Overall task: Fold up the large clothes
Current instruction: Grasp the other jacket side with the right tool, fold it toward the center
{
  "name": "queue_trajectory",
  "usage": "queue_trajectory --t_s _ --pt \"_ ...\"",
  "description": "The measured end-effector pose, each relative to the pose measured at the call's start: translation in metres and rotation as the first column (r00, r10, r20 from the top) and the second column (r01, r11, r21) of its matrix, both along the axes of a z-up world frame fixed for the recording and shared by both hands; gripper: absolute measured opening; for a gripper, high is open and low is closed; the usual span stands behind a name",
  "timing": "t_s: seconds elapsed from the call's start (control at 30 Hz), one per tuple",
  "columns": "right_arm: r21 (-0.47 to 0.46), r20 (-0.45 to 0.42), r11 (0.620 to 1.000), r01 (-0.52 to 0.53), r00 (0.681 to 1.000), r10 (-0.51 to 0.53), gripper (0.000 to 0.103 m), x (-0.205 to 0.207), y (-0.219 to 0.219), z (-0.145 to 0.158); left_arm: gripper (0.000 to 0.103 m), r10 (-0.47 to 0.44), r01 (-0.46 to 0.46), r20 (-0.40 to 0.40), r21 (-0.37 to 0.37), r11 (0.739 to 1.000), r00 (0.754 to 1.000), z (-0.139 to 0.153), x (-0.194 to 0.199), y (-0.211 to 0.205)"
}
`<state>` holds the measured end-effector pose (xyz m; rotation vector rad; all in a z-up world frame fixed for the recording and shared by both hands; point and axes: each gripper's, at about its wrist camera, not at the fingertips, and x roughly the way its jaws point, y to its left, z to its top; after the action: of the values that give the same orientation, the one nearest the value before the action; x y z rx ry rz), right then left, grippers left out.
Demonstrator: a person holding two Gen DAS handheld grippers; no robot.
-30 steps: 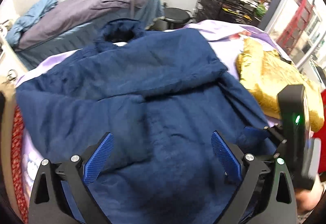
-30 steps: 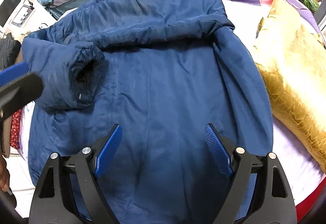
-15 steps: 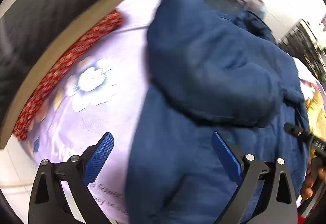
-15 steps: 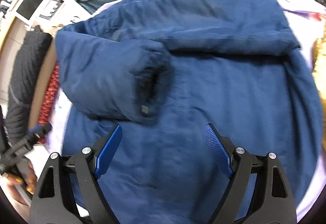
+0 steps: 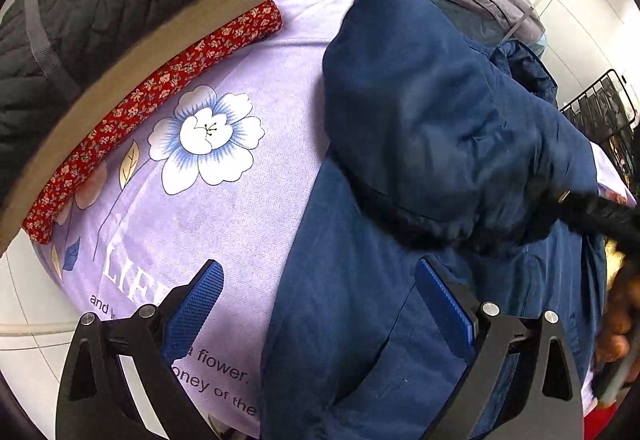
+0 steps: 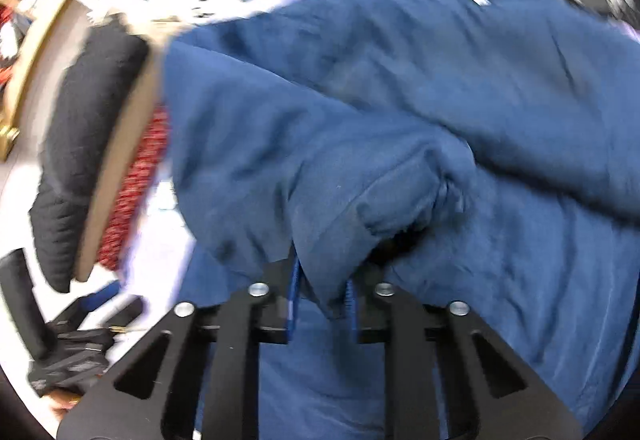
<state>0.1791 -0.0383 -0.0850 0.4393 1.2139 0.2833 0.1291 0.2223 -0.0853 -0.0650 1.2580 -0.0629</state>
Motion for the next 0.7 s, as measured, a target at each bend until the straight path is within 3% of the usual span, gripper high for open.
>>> queue_trajectory --t_s 0.13,0.23,0.37,0.53,0.7 --pt "0.046 0.158 0.995 -0.088 0.984 0.08 0.011 0.011 0.026 0.069 0.094 -0.011 0.011 -0.004 0.001 1.0 1.0 -0.002 0.009 -0.005" --pt "0.079 0.297 0.986 -0.146 0.948 0.116 0.009 0.016 0.034 0.127 0.094 -0.029 0.029 0.005 -0.003 1.0 1.0 0.002 0.016 -0.013" --pt "0.088 0.414 0.991 -0.103 0.909 0.058 0.009 0.023 0.01 0.182 0.094 -0.053 0.053 0.016 -0.006 0.999 0.998 0.007 0.023 -0.025" --pt "0.007 0.383 0.998 0.067 0.921 -0.064 0.009 0.03 -0.058 0.182 0.094 -0.072 0.072 0.016 -0.013 0.997 0.997 0.006 0.026 -0.032" --pt "-0.097 0.218 0.969 0.227 0.955 -0.202 0.009 0.029 -0.144 0.123 0.094 -0.081 0.081 0.002 -0.009 0.997 0.997 0.004 0.029 -0.034"
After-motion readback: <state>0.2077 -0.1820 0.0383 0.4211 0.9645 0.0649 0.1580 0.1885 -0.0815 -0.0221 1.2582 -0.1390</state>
